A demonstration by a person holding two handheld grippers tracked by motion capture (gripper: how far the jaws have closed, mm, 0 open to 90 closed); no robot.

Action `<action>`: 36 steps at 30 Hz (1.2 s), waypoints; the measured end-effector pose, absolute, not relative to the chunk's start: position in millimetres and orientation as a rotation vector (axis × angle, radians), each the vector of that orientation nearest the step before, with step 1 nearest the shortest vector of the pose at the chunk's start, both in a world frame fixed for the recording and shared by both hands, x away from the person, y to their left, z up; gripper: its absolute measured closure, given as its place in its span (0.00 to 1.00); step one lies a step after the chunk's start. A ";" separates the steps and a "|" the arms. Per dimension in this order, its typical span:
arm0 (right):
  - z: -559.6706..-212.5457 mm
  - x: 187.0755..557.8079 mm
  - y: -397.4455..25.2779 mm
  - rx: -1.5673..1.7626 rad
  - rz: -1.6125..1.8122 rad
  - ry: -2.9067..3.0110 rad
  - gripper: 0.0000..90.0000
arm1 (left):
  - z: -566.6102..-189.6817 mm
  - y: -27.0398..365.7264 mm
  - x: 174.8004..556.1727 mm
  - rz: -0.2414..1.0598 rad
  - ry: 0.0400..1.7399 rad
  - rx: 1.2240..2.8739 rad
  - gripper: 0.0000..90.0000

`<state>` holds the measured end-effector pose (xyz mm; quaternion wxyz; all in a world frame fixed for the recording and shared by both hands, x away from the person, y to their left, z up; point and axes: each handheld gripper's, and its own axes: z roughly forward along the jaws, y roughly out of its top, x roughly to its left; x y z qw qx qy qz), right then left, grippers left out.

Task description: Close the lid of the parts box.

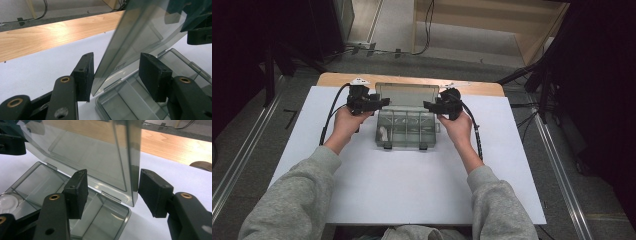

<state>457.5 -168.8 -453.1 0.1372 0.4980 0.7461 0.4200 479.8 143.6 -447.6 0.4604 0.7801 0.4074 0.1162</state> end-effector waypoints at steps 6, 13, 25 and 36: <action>-452.8 451.9 -168.2 1.426 1.228 2.161 0.44 | -447.5 143.3 474.8 0.279 0.984 1.928 0.53; -453.9 447.4 -168.2 1.431 1.239 2.144 0.45 | -448.6 144.5 473.1 0.259 0.981 1.919 0.50; -455.7 443.4 -173.1 1.412 1.282 2.161 0.42 | -447.3 158.2 467.8 0.179 1.021 1.976 0.35; -456.2 440.7 -175.8 1.399 1.299 2.178 0.40 | -446.3 174.6 453.9 0.037 1.044 2.020 0.32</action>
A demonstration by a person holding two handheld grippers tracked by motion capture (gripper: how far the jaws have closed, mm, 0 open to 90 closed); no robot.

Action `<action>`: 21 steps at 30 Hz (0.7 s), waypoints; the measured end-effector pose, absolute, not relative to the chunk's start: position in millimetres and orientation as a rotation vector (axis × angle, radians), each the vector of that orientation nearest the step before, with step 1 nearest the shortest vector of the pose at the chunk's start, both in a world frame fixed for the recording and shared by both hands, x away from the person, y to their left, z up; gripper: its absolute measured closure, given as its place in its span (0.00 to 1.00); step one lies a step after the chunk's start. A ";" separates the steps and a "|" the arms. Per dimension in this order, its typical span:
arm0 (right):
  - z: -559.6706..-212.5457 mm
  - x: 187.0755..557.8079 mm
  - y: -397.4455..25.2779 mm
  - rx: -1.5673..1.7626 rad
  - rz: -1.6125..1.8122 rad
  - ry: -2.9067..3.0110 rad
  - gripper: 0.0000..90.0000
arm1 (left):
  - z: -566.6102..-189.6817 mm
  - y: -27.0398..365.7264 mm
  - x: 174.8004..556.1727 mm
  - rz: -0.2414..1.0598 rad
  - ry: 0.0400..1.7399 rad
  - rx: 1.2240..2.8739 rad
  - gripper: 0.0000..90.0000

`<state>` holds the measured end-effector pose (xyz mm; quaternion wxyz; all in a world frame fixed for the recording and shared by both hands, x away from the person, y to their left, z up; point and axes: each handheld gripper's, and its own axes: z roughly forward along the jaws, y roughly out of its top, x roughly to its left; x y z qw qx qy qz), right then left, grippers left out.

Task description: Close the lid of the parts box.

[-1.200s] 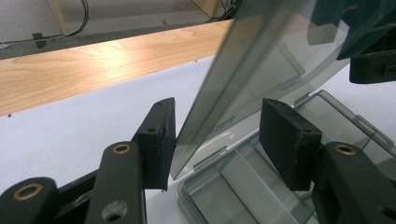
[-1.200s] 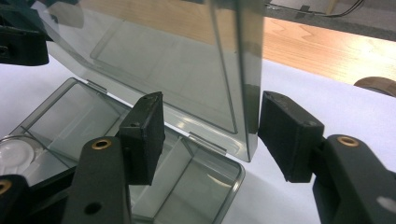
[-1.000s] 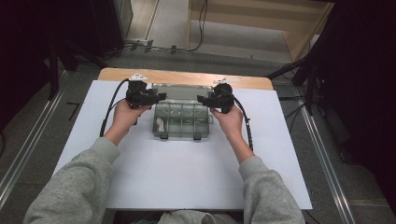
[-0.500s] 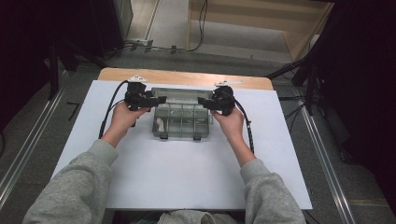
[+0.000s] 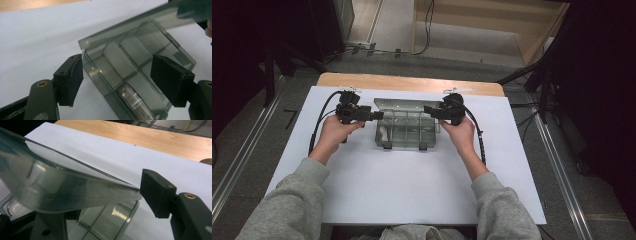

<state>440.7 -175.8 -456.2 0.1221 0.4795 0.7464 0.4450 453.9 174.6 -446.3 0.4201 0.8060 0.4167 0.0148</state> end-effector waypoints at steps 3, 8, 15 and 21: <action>-455.6 439.9 -175.8 1.397 1.300 2.180 0.40 | -445.5 176.9 449.5 0.013 1.041 2.028 0.44; -455.5 438.5 -176.3 1.392 1.291 2.182 0.39 | -439.2 174.0 444.1 -0.011 1.024 2.041 0.67; -457.2 438.0 -177.2 1.391 1.287 2.186 0.37 | -426.6 167.7 444.4 -0.036 0.990 2.028 1.00; -459.0 434.9 -177.7 1.386 1.268 2.193 0.37 | -423.8 168.4 448.5 -0.087 0.991 2.015 1.00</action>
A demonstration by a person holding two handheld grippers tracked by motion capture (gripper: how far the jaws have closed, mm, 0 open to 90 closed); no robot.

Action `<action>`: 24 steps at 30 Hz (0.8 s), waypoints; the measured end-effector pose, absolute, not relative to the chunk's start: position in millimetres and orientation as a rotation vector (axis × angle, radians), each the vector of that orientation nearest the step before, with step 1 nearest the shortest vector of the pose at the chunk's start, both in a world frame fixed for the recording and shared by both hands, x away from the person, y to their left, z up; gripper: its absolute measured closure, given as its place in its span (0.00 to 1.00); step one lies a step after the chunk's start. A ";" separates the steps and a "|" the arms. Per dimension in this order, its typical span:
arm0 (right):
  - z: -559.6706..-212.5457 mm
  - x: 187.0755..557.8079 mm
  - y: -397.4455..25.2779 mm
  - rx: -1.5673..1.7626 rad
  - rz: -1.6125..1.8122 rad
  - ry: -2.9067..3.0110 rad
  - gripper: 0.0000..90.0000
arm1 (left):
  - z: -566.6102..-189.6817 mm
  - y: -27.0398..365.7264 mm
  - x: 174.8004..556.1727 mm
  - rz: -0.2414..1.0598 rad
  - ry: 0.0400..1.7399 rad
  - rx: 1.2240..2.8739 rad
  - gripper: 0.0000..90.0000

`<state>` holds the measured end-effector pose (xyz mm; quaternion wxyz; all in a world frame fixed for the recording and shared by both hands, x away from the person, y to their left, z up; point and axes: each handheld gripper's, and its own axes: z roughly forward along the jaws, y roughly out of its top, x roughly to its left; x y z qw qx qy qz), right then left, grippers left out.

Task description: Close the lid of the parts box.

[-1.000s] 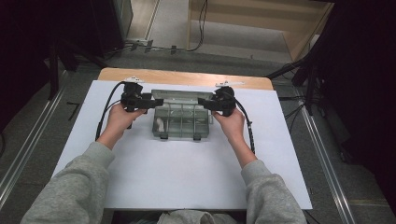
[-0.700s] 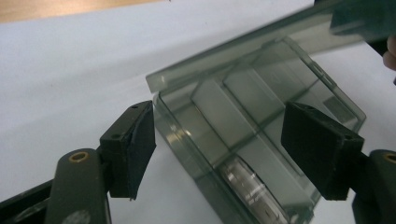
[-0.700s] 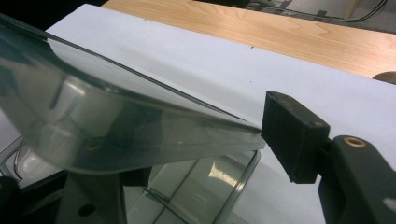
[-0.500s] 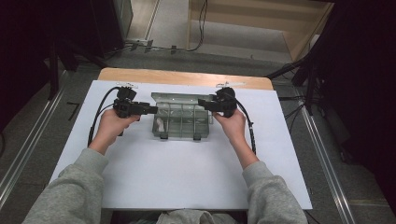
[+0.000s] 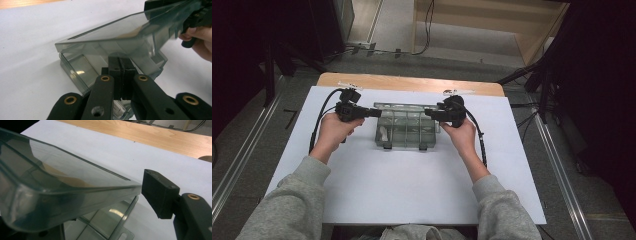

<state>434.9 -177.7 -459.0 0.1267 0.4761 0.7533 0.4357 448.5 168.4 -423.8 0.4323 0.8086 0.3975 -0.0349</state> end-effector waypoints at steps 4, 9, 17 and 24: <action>-459.6 432.9 -180.0 1.399 1.272 2.198 0.36 | -422.6 170.3 449.4 -0.089 0.982 2.022 1.00; -458.1 429.1 -186.5 1.421 1.266 2.210 0.34 | -422.0 168.6 449.0 -0.093 0.970 2.027 1.00; -452.7 417.2 -199.8 1.441 1.251 2.268 0.35 | -422.8 169.4 448.9 -0.122 0.952 2.037 1.00; -448.3 407.8 -210.7 1.469 1.244 2.308 0.38 | -423.2 170.5 445.7 -0.133 0.949 2.071 1.00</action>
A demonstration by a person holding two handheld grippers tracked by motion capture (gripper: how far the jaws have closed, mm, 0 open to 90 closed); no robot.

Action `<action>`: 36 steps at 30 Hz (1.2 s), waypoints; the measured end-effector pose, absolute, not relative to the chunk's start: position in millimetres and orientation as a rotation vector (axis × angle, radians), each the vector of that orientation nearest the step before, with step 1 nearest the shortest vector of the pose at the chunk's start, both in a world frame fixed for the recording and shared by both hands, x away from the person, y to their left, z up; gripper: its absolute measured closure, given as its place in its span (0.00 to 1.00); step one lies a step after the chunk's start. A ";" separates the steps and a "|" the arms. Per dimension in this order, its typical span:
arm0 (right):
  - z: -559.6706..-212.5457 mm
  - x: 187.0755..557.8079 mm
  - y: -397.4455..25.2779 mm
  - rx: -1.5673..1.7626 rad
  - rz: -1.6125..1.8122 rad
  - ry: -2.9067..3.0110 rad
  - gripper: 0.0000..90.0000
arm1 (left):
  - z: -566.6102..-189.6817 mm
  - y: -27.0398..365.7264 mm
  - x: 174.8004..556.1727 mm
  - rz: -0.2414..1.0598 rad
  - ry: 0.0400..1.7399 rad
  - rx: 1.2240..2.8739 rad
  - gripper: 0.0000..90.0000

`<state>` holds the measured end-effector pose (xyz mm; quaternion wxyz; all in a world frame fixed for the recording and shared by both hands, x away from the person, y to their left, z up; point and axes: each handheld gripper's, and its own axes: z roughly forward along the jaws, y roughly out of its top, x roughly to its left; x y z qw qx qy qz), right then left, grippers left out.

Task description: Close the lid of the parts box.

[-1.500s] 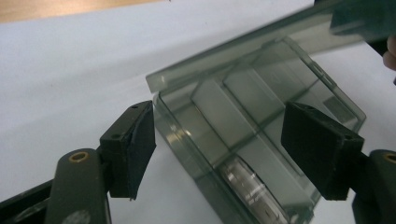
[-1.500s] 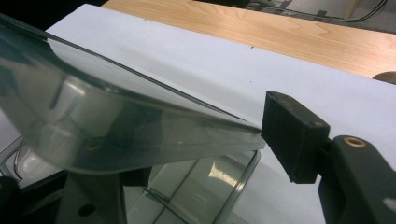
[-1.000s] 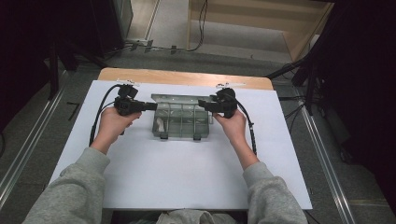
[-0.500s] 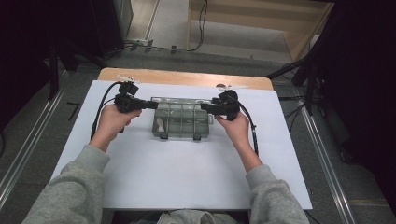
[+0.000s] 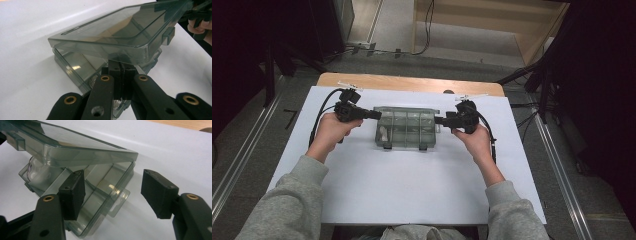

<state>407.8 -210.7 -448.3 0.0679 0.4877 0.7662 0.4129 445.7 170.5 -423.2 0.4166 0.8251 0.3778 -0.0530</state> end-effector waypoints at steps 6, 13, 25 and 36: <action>-443.4 401.9 -219.9 1.492 1.226 2.310 0.41 | -423.8 177.7 442.7 -0.141 0.957 2.073 1.00; -437.4 398.7 -225.9 1.495 1.220 2.313 0.42 | -419.9 189.6 437.3 -0.138 0.966 2.070 1.00; -428.7 396.1 -226.0 1.486 1.254 2.321 0.43 | -413.5 199.6 427.9 -0.132 0.982 2.049 0.94; -424.7 388.7 -214.2 1.463 1.229 2.359 0.42 | -411.9 175.7 424.0 -0.178 0.912 2.065 0.57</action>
